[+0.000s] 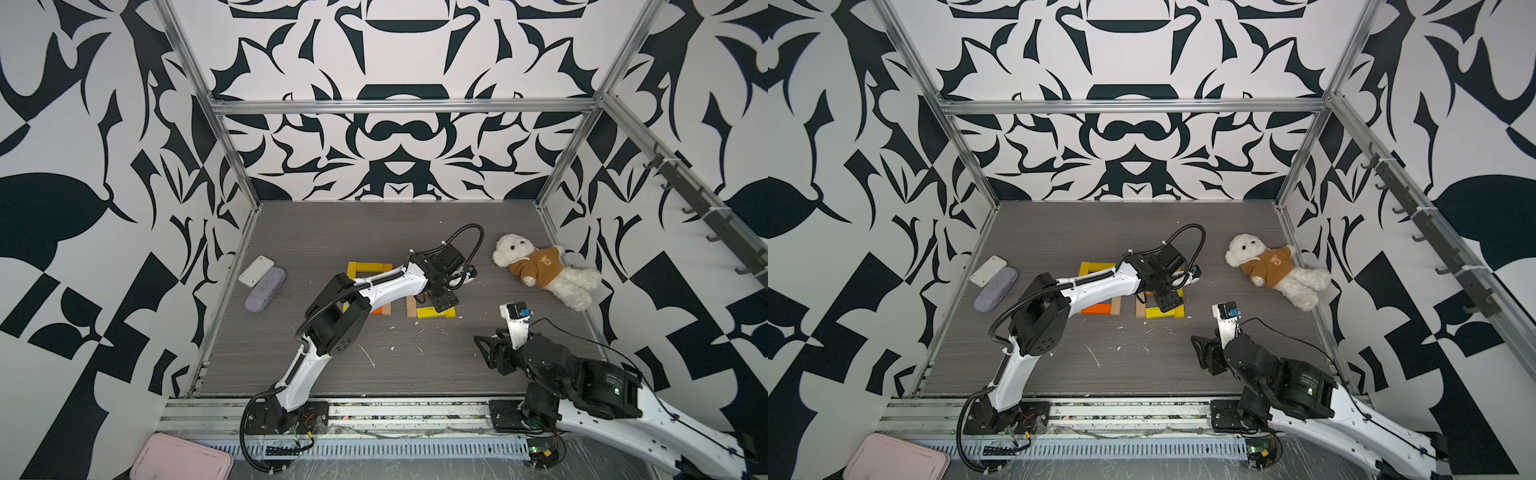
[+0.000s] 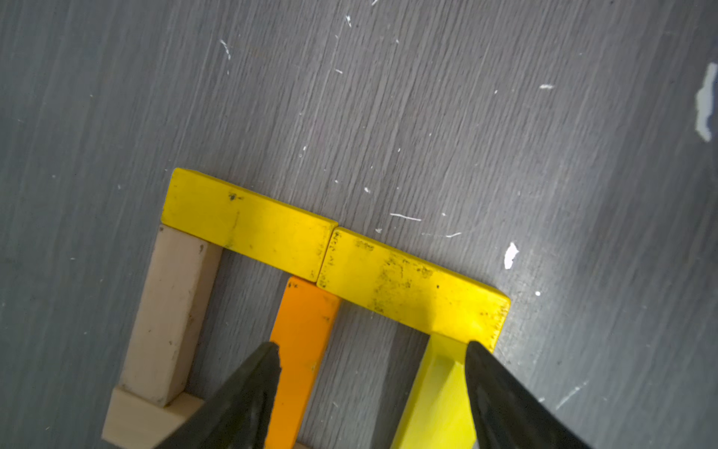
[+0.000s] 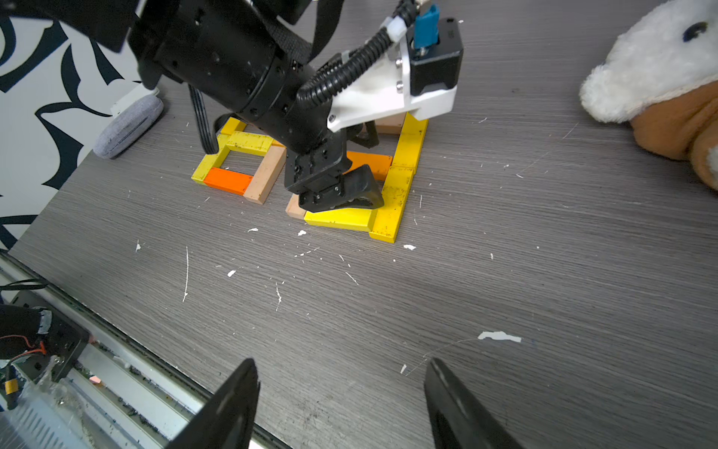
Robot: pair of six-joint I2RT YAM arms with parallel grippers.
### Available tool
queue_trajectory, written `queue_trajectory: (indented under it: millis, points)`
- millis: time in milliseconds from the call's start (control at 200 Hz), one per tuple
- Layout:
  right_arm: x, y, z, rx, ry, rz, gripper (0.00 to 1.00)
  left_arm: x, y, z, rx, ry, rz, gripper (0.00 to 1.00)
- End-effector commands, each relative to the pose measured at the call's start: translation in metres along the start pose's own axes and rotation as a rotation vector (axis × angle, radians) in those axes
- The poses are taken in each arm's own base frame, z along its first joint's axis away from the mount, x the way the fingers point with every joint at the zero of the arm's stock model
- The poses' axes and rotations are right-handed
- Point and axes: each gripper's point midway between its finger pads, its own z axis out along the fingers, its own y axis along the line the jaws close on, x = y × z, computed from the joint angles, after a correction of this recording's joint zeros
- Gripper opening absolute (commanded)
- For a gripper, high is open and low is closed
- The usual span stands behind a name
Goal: Assemble the number 8 with building blocks
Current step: Assemble the building block at the center of the board.
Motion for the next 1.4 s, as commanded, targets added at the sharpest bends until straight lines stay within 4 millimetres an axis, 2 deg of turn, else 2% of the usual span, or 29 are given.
queue_trajectory:
  millis: [0, 1045, 1215, 1395]
  points:
    - [-0.010, 0.000, -0.004, 0.009, -0.025, 0.020, 0.70, 0.001, -0.002, 0.008, -0.005, 0.014, 0.020, 0.79]
    - [-0.009, 0.000, -0.002, 0.015, -0.020, 0.015, 0.70, 0.011, -0.003, 0.013, -0.011, 0.055, 0.052, 0.80]
    - [-0.009, 0.000, -0.003, 0.014, -0.021, 0.015, 0.70, 0.006, -0.002, 0.008, -0.017, 0.039, 0.044, 0.80]
    - [-0.010, -0.001, -0.002, 0.022, -0.024, 0.016, 0.70, -0.012, 0.002, -0.012, -0.018, -0.030, -0.054, 0.80]
